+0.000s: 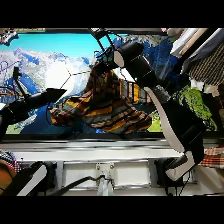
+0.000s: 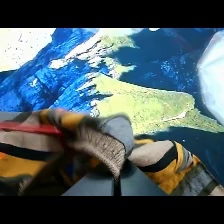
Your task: Fold the clothes and pants, and hang the long-sleeved shirts on hangers.
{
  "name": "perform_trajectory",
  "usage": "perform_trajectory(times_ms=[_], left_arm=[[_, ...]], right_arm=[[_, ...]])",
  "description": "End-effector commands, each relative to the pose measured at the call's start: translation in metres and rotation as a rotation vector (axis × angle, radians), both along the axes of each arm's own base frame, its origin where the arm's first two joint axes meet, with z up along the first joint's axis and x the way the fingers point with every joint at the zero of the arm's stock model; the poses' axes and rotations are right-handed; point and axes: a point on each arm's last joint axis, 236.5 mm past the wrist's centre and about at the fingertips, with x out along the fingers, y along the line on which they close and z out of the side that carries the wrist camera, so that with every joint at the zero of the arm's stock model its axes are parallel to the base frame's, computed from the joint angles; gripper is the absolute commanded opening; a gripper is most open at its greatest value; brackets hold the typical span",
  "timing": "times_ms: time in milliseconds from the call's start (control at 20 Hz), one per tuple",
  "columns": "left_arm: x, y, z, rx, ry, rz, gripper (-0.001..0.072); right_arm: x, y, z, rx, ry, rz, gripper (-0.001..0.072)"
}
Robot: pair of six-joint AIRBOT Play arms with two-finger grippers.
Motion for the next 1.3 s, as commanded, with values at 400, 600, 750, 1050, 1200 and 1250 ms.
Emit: perform_trajectory(times_ms=[400,600,750,1050,1200,1250], left_arm=[[0.027,-0.011,-0.008,-0.229,-0.005,-0.028,0.0009],[0.011,-0.019,0.010,-0.393,-0.028,-0.145,0.0009],[0.012,-0.022,0.006,-0.396,-0.015,-0.147,0.0009],[0.020,-0.057,0.015,-0.349,-0.071,-0.237,0.0009],[0.030,-0.071,0.014,-0.347,-0.077,-0.279,0.0009],[0.034,-0.074,0.012,-0.348,-0.075,-0.287,0.0009]], right_arm=[[-0.025,0.014,0.036,0.029,-0.040,0.062,0.0016],[-0.019,0.012,0.044,0.036,-0.076,0.054,0.0016],[-0.023,0.011,0.044,0.032,-0.065,0.056,0.0016],[-0.041,0.028,0.059,0.049,-0.085,0.100,0.0016],[-0.046,0.024,0.068,0.054,-0.089,0.100,0.0016],[-0.049,0.022,0.071,0.054,-0.086,0.101,0.0016]])
